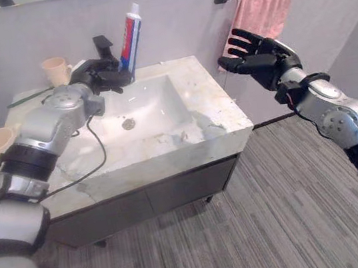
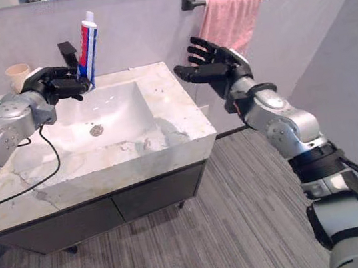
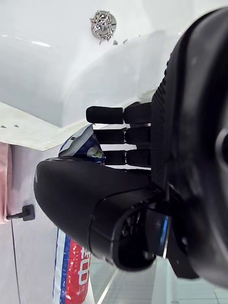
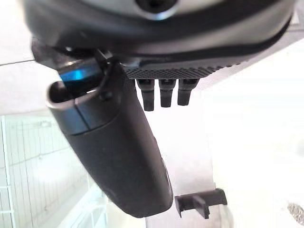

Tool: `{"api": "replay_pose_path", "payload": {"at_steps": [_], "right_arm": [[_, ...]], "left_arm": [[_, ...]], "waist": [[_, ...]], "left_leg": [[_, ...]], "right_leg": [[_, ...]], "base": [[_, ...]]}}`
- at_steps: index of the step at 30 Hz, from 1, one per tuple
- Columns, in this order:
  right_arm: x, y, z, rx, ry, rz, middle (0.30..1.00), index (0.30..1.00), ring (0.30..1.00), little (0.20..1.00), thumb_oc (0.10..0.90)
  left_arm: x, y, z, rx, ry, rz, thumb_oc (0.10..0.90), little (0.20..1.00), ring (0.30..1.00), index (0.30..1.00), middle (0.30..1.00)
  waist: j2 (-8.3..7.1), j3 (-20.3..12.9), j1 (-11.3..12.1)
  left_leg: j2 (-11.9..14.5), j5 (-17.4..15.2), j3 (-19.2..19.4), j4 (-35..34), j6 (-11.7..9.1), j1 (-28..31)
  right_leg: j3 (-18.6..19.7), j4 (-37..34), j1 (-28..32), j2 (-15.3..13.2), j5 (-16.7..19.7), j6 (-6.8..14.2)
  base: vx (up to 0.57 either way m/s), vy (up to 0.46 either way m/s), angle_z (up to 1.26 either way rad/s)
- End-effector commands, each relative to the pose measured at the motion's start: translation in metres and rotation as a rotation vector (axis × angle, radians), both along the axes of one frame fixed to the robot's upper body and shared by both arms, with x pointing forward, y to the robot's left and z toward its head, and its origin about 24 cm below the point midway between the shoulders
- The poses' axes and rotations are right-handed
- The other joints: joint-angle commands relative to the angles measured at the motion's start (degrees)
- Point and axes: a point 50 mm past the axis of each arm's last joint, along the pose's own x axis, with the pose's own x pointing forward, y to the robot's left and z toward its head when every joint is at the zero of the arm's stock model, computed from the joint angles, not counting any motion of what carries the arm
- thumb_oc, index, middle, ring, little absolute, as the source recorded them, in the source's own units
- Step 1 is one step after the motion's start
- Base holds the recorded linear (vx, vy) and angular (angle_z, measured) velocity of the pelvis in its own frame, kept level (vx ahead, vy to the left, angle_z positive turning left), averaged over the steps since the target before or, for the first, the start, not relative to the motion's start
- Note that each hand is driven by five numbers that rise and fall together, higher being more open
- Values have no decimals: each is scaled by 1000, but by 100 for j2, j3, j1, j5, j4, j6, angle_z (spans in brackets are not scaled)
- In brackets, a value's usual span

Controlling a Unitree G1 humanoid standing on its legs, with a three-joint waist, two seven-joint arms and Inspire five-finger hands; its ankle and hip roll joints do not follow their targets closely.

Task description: Organize the bathroom.

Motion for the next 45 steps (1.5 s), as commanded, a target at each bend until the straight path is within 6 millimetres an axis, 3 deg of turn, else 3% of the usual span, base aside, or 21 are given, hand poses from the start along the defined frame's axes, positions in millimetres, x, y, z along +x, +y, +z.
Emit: {"api": "replay_pose_path", "payload": {"at_steps": [1, 16, 32, 45], "right_arm": [[-4, 2, 71, 138, -266, 5, 900, 900, 900, 900, 800], [5, 15, 81, 228, -257, 60, 900, 900, 900, 900, 800], [18, 36, 65, 257, -197, 135, 900, 900, 900, 900, 800], [17, 42, 72, 226, -240, 145, 900, 900, 900, 900, 800]], "left_arm": [[-12, -20, 78, -56, -346, -84, 400, 300, 300, 300, 300], [-4, -36, 52, -40, -264, -191, 400, 300, 300, 300, 300], [1, -62, 22, -21, -185, -310, 400, 300, 300, 300, 300], [0, -71, 9, -9, -153, -346, 400, 300, 300, 300, 300]], "waist": [[177, -858, 99], [144, -955, 278], [88, -960, 375], [46, -992, 413]], "left_leg": [[84, -30, -534, 27, -177, -195], [61, 2, -687, 36, -141, -251], [10, -44, -788, 62, -80, -247], [-20, -66, -786, 44, -60, -234]], "right_leg": [[-528, 637, -190, 141, -456, 399], [-482, 630, -264, 114, -358, 432], [-356, 651, -298, 87, -313, 464], [-250, 644, -324, 62, -268, 517]], "base": [[39, 14, 7], [22, 4, 8], [42, 14, 9], [33, 15, 7]]}}
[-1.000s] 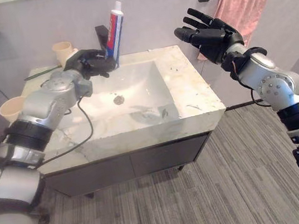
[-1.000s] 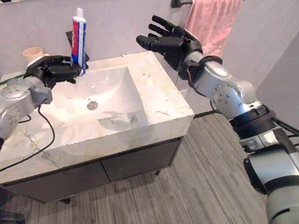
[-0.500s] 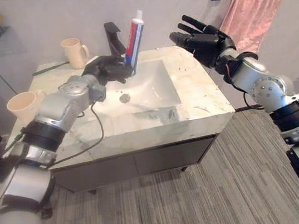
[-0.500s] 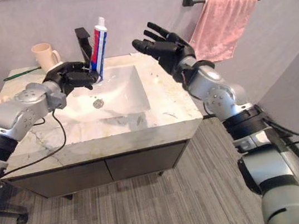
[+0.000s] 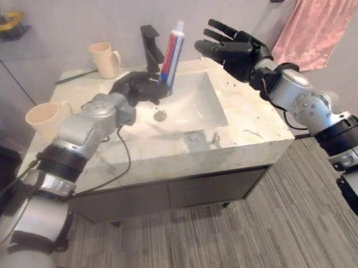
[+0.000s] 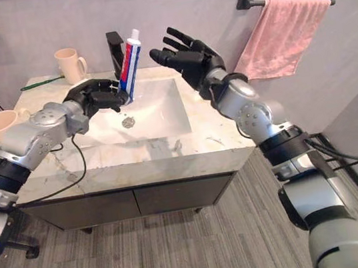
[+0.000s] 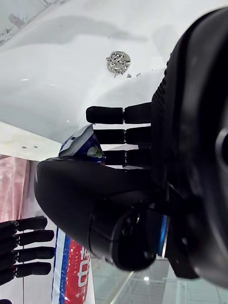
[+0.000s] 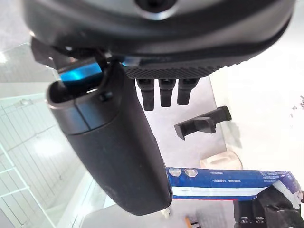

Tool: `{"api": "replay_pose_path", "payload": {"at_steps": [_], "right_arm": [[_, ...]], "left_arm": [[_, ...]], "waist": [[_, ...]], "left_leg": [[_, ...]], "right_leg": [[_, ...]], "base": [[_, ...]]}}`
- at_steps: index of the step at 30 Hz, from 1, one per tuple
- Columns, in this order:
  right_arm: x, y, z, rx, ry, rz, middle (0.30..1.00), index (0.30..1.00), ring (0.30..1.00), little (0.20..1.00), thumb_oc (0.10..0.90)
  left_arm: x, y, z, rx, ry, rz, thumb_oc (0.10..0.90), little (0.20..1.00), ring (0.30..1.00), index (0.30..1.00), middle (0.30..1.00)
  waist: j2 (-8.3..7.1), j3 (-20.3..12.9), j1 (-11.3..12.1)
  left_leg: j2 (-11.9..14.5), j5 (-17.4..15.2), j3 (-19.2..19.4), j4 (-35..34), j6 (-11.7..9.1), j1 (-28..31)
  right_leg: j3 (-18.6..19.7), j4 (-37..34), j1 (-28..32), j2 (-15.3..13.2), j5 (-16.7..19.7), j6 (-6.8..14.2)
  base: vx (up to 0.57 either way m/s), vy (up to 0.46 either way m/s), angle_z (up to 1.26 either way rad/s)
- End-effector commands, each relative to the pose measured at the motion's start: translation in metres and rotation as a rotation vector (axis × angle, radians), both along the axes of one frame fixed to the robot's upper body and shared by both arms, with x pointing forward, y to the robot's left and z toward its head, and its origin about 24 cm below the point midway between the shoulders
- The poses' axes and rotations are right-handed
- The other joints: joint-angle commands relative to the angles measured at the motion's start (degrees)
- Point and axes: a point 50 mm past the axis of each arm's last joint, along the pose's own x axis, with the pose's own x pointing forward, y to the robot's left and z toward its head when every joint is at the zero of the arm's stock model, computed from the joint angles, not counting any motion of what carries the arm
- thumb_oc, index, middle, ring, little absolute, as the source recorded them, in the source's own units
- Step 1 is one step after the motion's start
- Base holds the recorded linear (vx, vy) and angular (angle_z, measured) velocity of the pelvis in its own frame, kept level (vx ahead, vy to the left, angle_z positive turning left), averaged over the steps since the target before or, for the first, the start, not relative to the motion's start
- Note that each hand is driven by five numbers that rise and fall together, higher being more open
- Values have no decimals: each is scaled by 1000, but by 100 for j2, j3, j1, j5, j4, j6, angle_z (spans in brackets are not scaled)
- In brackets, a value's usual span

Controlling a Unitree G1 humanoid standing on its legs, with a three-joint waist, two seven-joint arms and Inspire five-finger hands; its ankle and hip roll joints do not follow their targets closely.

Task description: Organize the bathroom.

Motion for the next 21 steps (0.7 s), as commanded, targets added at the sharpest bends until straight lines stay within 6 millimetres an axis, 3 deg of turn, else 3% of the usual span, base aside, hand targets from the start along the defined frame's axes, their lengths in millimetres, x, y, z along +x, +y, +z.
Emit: {"api": "replay_pose_path", "payload": {"at_steps": [1, 21], "right_arm": [[-6, 4, 54, 76, -241, 12, 900, 900, 900, 900, 800], [-2, 18, 50, 83, -210, 73, 900, 900, 900, 900, 800]], "left_arm": [[-7, -14, 40, -45, -233, -79, 400, 300, 300, 300, 300], [-6, -30, 33, -37, -197, -140, 400, 300, 300, 300, 300]], "waist": [[52, -991, 16], [74, -1055, -15]], "left_leg": [[26, -76, -80, 40, -68, -112], [12, -96, 2, 19, -53, -78]], "right_leg": [[195, 814, -632, 60, -274, 535], [299, 793, -638, 42, -236, 578]], "base": [[0, 0, 0], [0, 0, 0]]}}
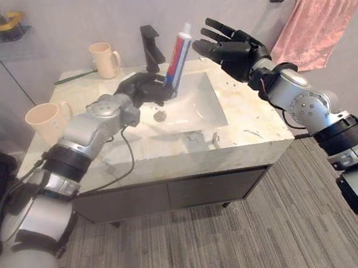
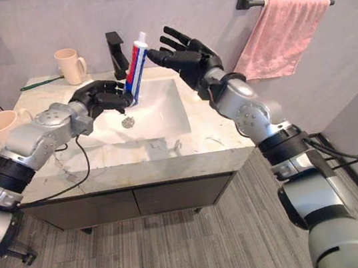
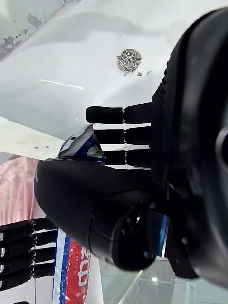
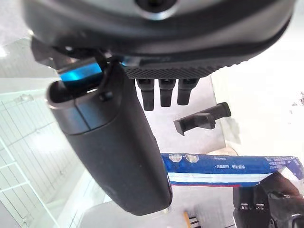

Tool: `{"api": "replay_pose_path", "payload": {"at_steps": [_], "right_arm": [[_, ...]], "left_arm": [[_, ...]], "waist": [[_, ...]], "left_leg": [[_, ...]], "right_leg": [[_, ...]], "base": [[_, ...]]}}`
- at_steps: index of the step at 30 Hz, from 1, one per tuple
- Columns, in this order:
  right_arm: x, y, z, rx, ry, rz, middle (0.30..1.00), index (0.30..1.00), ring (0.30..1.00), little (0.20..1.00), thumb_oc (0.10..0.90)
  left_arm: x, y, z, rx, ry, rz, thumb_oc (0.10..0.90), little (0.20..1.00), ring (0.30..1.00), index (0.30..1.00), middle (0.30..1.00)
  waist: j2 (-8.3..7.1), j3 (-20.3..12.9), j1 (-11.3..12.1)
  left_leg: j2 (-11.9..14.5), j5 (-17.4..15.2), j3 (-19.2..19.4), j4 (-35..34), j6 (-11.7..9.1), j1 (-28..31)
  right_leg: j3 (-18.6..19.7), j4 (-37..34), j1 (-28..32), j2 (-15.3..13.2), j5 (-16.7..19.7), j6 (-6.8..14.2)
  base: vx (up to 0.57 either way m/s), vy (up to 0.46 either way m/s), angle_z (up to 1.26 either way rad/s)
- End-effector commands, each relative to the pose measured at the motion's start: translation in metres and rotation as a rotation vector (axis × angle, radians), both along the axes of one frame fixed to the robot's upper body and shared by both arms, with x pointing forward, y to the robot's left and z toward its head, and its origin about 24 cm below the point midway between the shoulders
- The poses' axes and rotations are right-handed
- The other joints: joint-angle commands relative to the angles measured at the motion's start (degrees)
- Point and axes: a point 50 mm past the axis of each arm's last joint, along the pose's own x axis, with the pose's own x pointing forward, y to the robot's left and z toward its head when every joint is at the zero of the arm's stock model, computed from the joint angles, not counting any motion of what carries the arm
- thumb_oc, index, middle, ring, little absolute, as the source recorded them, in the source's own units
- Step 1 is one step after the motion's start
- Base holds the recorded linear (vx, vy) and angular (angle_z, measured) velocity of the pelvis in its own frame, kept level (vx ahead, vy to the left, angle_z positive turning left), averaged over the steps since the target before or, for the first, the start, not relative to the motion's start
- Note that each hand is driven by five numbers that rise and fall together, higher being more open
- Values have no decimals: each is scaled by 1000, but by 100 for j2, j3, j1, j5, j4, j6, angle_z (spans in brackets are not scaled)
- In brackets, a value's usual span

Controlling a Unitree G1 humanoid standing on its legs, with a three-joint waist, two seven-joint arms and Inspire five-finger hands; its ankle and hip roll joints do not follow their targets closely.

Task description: Organize the bathroom.

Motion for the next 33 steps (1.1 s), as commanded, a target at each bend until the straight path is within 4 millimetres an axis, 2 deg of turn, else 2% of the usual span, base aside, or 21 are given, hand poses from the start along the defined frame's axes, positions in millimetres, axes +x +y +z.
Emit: {"api": "replay_pose_path", "payload": {"at_steps": [1, 20, 33], "right_arm": [[-2, 15, 51, 101, -200, 56, 900, 900, 900, 900, 800], [2, 33, 34, 67, -111, 115, 900, 900, 900, 900, 800], [4, 30, 27, 37, -87, 108, 900, 900, 900, 900, 800]], "left_arm": [[-6, -20, 39, -48, -215, -91, 400, 300, 300, 300, 300], [-6, -26, 37, -60, -221, -90, 400, 300, 300, 300, 300], [-6, -24, 43, -62, -244, -73, 400, 300, 300, 300, 300]], "waist": [[74, -1056, 1], [66, -1054, 18], [66, -1039, 2]], "left_leg": [[13, -97, 3, 20, -54, -79], [3, -120, 34, 40, -39, -76], [5, -125, 58, 35, -45, -70]], "right_leg": [[285, 791, -641, 45, -236, 578], [282, 799, -643, 24, -243, 586], [276, 786, -645, 28, -233, 591]], "base": [[0, 0, 0], [0, 0, 0], [0, 0, 0]]}}
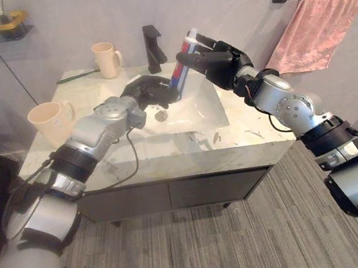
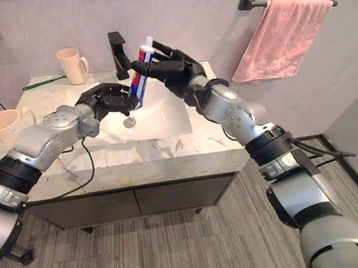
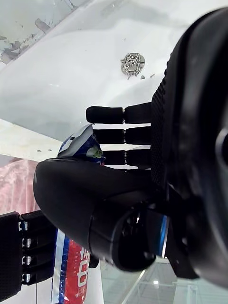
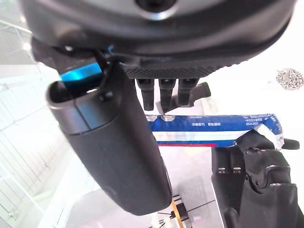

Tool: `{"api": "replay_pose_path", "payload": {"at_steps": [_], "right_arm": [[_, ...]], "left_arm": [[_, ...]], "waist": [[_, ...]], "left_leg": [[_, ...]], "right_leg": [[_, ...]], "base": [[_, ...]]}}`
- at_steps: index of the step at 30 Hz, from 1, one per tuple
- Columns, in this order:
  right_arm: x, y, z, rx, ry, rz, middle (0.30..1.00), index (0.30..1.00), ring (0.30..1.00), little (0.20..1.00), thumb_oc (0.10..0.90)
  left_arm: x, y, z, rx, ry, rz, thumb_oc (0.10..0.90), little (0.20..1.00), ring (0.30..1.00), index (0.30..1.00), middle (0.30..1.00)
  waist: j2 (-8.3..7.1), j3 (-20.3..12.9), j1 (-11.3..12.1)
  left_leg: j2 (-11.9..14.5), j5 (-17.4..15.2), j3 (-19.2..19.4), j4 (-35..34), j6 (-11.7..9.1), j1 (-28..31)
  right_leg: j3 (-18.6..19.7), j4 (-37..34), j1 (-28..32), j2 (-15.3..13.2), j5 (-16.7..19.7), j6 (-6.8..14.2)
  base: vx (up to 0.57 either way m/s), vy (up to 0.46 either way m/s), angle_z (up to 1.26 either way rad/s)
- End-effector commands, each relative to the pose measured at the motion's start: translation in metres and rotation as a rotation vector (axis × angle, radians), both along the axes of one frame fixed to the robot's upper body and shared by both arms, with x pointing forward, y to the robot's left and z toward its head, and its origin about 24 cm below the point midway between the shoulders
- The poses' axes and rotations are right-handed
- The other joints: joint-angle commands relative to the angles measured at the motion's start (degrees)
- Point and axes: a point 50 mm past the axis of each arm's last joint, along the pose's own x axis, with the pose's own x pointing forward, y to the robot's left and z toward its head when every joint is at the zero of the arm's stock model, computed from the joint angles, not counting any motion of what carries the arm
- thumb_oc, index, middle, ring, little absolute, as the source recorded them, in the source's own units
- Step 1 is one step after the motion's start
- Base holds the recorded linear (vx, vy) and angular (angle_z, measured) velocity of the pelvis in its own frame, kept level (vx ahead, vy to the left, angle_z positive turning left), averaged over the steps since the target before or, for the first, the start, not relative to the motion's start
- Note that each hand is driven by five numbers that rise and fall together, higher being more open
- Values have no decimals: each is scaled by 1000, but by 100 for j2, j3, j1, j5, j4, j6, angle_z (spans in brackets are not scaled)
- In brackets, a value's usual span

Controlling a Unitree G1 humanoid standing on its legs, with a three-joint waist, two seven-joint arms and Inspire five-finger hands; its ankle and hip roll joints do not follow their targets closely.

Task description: Organize the bathroom.

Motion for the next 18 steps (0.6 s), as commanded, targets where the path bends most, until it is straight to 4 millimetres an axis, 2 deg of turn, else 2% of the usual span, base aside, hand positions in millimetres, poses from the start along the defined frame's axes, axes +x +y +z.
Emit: {"api": "replay_pose_path", "payload": {"at_steps": [1, 18], "right_arm": [[1, 3, 36, 54, -137, 13, 900, 900, 900, 900, 800], [4, -6, 33, 18, -137, -13, 900, 900, 900, 900, 800]], "left_arm": [[-7, -14, 48, -60, -250, -72, 400, 300, 300, 300, 300], [-5, -9, 51, -56, -259, -61, 400, 300, 300, 300, 300]], "waist": [[69, -1041, -6], [66, -1027, -16]], "left_leg": [[5, -129, 70, 35, -51, -73], [-8, -139, 87, 38, -50, -65]], "right_leg": [[282, 779, -661, 31, -236, 589], [299, 751, -643, 34, -220, 591]], "base": [[0, 0, 0], [0, 0, 0]]}}
